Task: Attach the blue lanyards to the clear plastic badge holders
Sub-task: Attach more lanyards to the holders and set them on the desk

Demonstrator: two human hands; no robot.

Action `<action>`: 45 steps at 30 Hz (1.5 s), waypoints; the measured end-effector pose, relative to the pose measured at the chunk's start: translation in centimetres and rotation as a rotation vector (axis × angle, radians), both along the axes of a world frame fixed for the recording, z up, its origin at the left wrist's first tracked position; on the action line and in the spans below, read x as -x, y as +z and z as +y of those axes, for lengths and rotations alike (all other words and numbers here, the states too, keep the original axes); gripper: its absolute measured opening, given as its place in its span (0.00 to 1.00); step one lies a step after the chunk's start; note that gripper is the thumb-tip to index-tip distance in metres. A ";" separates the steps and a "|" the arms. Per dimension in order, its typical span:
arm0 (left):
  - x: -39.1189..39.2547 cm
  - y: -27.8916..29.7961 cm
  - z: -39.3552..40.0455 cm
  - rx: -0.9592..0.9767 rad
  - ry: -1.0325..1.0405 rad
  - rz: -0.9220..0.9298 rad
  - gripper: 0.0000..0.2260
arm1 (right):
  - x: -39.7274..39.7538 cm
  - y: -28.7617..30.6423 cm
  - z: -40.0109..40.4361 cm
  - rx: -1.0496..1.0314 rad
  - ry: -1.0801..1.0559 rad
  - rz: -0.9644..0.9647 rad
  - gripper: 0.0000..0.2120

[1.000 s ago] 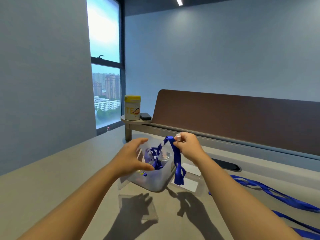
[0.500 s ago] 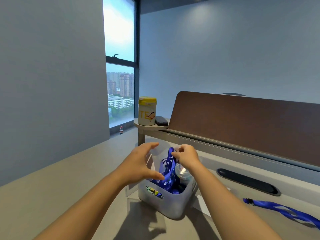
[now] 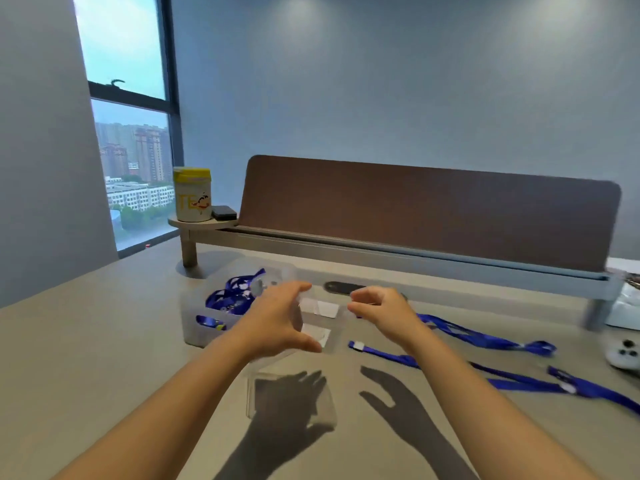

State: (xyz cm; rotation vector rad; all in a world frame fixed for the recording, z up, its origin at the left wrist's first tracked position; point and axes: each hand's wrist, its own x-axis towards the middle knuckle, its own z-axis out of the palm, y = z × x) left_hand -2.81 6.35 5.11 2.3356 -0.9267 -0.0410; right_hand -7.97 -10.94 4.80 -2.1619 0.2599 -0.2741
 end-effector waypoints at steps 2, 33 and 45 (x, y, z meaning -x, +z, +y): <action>2.9 -1.3 -3.2 -0.044 -0.087 -0.011 0.38 | 4.2 -1.4 -2.6 -0.003 -0.103 0.032 0.18; 5.9 -6.9 -33.8 -0.179 -0.397 0.098 0.33 | 9.4 -10.5 -29.3 0.328 -0.578 0.326 0.11; 6.9 -5.8 -32.3 -0.072 -0.372 0.096 0.36 | 11.7 -6.2 -28.0 0.226 -0.468 -0.006 0.04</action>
